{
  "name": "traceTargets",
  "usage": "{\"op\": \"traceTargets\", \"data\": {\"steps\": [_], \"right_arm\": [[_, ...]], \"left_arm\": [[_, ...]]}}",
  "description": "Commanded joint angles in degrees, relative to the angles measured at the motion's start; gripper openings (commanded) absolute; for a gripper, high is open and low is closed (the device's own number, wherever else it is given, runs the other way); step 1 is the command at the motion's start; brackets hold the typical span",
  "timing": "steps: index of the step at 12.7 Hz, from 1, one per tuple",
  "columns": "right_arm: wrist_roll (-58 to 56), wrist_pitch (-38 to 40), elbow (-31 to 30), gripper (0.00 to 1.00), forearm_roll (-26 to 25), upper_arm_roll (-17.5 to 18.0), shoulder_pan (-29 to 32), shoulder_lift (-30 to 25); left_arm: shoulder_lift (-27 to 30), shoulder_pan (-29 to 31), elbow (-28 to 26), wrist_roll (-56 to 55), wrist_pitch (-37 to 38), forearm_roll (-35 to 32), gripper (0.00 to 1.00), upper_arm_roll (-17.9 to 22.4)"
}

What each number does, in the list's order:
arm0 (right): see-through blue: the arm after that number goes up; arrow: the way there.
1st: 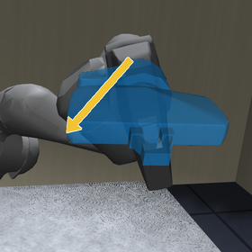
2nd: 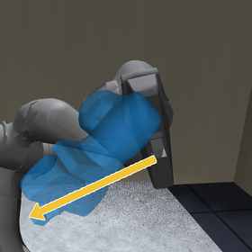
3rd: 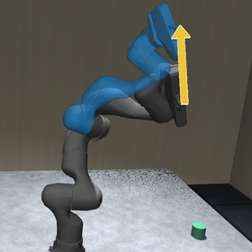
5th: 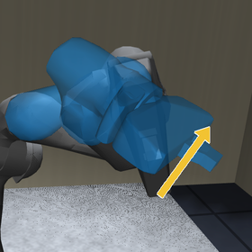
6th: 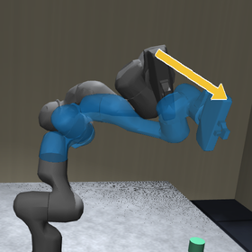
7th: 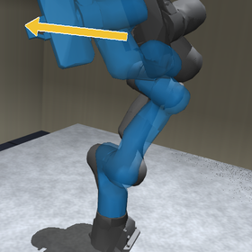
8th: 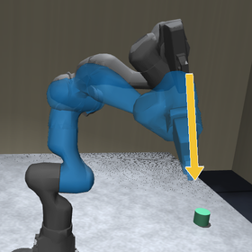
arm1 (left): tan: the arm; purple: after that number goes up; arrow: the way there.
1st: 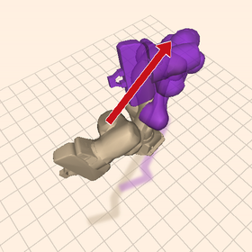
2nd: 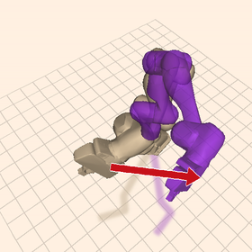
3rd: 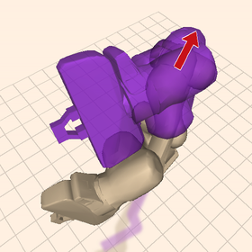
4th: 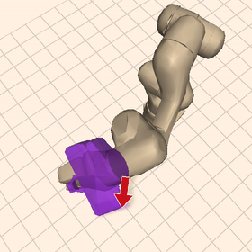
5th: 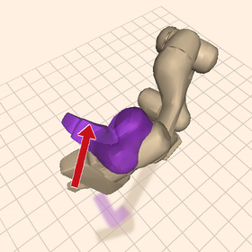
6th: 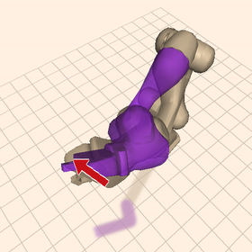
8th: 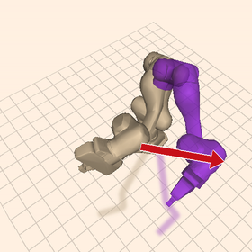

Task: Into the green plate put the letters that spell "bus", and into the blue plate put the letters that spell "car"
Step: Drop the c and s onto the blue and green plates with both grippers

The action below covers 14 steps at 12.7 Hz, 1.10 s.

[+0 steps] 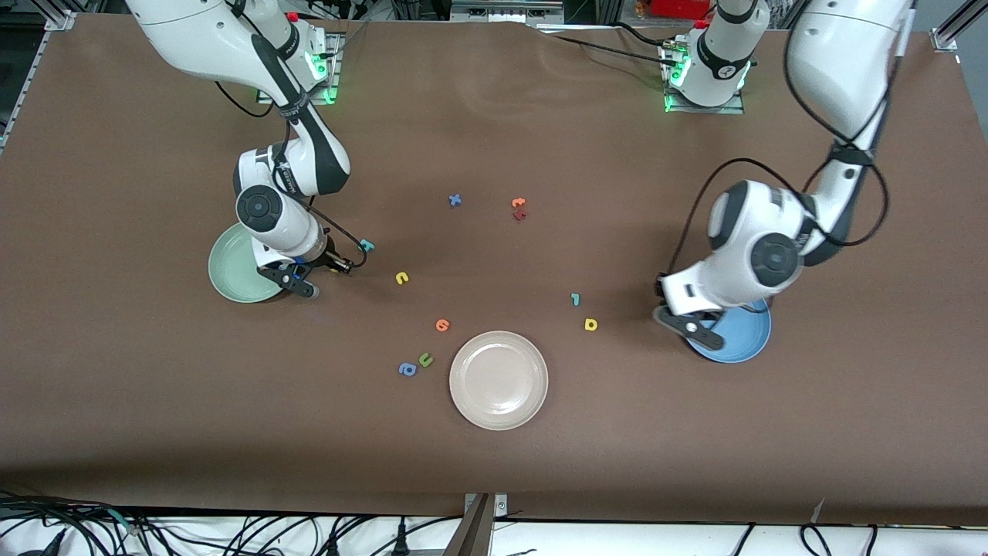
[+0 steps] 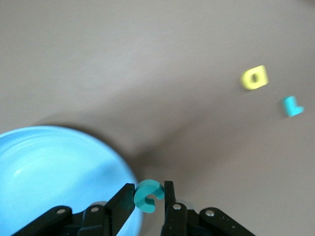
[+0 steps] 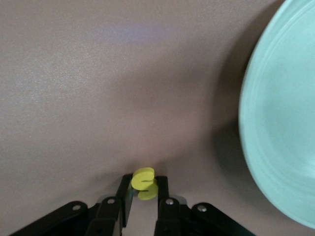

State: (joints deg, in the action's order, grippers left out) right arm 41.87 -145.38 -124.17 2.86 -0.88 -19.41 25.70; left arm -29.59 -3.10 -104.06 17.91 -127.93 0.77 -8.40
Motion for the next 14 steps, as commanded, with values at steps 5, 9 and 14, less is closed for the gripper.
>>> {"op": "traceTargets", "data": {"steps": [5,9,14], "right_arm": [[-2.9,22.7,5.1,0.0,-0.2,-5.2,0.2,-10.4],[-15.6,24.5,3.2,0.0,-0.8,-14.3,0.3,-12.1],[-28.5,20.1,2.4,0.0,0.5,-19.2,1.7,-4.9]], "left_arm": [[-0.6,3.6,-0.4,6.9,0.5,1.0,1.0,-0.6],[-0.7,1.7,1.3,4.9,0.7,4.3,1.0,-6.6],[-5.3,-11.5,4.6,-15.5,-1.4,3.8,1.0,-5.9]]}}
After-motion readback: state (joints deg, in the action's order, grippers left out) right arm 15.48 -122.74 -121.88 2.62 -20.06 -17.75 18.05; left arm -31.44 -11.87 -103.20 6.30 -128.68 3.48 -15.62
